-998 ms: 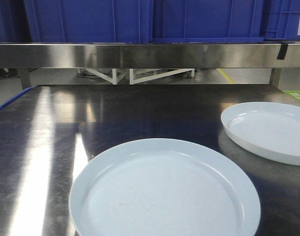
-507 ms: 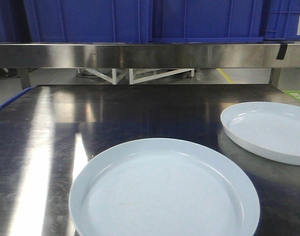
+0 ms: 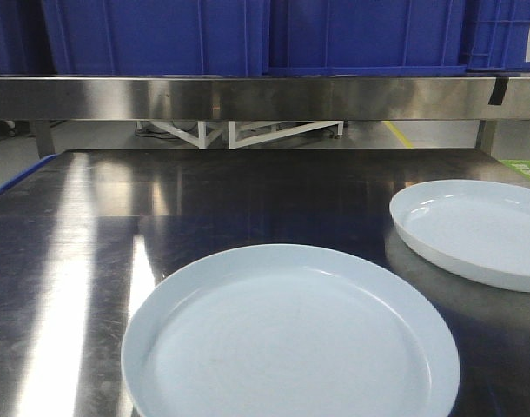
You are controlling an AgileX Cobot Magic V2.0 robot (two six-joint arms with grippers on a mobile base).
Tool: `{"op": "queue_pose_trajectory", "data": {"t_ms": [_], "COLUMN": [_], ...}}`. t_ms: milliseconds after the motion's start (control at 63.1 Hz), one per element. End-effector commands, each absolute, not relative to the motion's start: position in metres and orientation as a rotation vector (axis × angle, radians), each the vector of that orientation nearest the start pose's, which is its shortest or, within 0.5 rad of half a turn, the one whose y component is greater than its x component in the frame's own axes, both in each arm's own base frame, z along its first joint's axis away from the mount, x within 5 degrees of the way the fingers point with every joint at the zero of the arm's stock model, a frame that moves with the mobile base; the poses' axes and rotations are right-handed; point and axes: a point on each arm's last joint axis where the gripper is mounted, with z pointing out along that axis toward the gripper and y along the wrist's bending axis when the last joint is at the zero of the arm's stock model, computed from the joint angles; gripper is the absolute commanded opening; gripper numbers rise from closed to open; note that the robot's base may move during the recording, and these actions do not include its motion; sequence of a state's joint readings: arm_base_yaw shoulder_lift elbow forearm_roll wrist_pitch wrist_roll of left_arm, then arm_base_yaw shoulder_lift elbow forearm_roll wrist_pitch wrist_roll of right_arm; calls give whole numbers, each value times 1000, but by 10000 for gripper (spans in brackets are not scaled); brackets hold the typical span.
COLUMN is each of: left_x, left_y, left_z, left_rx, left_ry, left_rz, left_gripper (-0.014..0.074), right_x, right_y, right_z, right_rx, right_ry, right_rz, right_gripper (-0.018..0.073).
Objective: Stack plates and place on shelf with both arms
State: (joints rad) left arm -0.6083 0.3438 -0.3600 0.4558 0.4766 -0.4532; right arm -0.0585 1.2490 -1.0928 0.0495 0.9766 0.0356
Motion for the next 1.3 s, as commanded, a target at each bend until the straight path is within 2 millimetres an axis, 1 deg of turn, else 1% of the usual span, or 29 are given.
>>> {"op": "queue_pose_trajectory", "data": {"t_ms": [0, 95, 206, 380, 586, 713, 888, 1014, 1062, 1125, 1220, 1284], "left_x": [76, 76, 76, 76, 76, 76, 76, 76, 76, 76, 76, 76], "left_y": [-34, -34, -34, -34, -34, -34, -34, -34, -34, -34, -34, -34], "left_z": [289, 289, 289, 289, 289, 289, 289, 289, 289, 289, 289, 289], "left_rx": [405, 405, 405, 405, 405, 405, 405, 405, 405, 405, 405, 405], "left_ry": [1762, 1762, 1762, 1762, 1762, 1762, 1762, 1762, 1762, 1762, 1762, 1762], "left_rz": [-296, -296, -296, -296, -296, -296, -296, -296, -296, -296, -296, -296], "left_gripper": [83, 83, 83, 83, 84, 83, 83, 83, 83, 83, 83, 83], "right_x": [261, 273, 289, 305, 317, 321, 327, 328, 328, 328, 328, 328], "right_y": [-13, -14, -15, -16, -17, -17, -17, -18, -18, -18, -18, -18], "right_z": [332, 316, 292, 269, 252, 247, 232, 229, 230, 230, 230, 230], "right_rx": [129, 118, 91, 83, 48, 16, 6, 6, 6, 1, -1, -3], "right_ry": [2556, 2614, 2692, 2742, 2756, 2755, 2791, 2797, 2793, 2793, 2793, 2793], "right_rz": [44, 41, 36, 35, 26, 18, 18, 18, 17, 10, 7, 5], "right_gripper": [430, 430, 430, 430, 428, 428, 428, 422, 404, 342, 216, 116]}}
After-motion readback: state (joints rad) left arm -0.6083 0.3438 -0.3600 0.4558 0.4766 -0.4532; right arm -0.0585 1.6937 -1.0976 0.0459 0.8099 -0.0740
